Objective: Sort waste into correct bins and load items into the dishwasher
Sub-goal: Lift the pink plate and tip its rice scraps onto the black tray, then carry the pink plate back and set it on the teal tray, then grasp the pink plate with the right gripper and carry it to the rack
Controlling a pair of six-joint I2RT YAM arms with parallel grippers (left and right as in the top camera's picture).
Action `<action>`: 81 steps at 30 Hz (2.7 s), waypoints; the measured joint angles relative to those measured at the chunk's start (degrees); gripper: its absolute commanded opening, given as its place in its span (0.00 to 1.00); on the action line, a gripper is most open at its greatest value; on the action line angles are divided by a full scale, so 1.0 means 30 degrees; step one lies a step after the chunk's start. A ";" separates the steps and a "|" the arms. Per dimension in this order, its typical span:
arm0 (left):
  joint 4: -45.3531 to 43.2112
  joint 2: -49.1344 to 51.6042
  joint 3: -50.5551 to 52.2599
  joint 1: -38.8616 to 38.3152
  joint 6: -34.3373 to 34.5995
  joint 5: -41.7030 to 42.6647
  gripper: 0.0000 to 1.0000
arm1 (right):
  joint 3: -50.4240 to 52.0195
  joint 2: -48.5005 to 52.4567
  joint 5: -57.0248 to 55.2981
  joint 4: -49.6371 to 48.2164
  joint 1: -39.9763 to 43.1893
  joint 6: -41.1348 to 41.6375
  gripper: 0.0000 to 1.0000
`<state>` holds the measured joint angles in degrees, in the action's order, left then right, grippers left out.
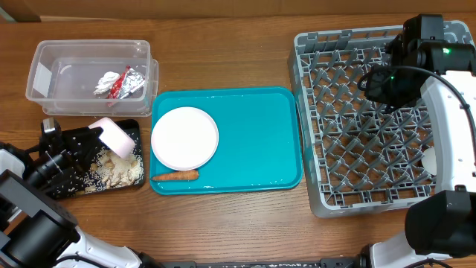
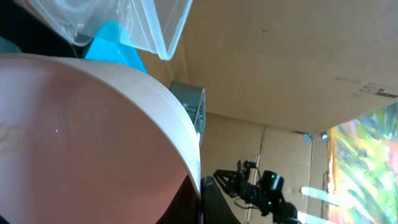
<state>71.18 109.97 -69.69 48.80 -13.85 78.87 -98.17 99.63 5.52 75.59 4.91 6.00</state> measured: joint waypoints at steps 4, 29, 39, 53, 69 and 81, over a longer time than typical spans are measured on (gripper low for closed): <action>0.0168 0.0000 0.0007 0.0000 -0.0095 -0.0204 0.04 | 0.0000 0.0000 0.0000 0.0000 -0.0007 -0.0007 0.30; 0.1224 -0.1406 -0.1741 -0.4539 -0.2062 -0.4211 0.04 | 0.0000 0.0000 0.0007 -0.0197 -0.0007 -0.0007 0.30; -0.3366 -0.3461 -0.7825 -1.4593 0.5195 -1.2386 0.04 | 0.0000 0.0000 0.0000 -0.0226 -0.0007 -0.0015 0.30; -0.6244 0.1894 -0.7890 -2.5645 0.8298 -1.9169 0.04 | 0.0000 0.0000 0.0000 -0.0350 -0.0007 -0.0007 0.31; -0.1071 0.2463 -1.2823 -2.4502 0.8582 -1.9963 0.78 | 0.0000 0.0000 0.0729 -0.3096 -0.0051 -0.0007 0.45; 0.4765 0.1209 -1.7187 -1.7653 1.3333 -2.4458 0.89 | 0.0000 0.0372 0.2856 -0.5632 -0.6747 -0.0517 0.60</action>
<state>85.47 113.60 -121.25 -4.16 26.15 5.50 -98.17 100.75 14.09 58.70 -15.33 4.45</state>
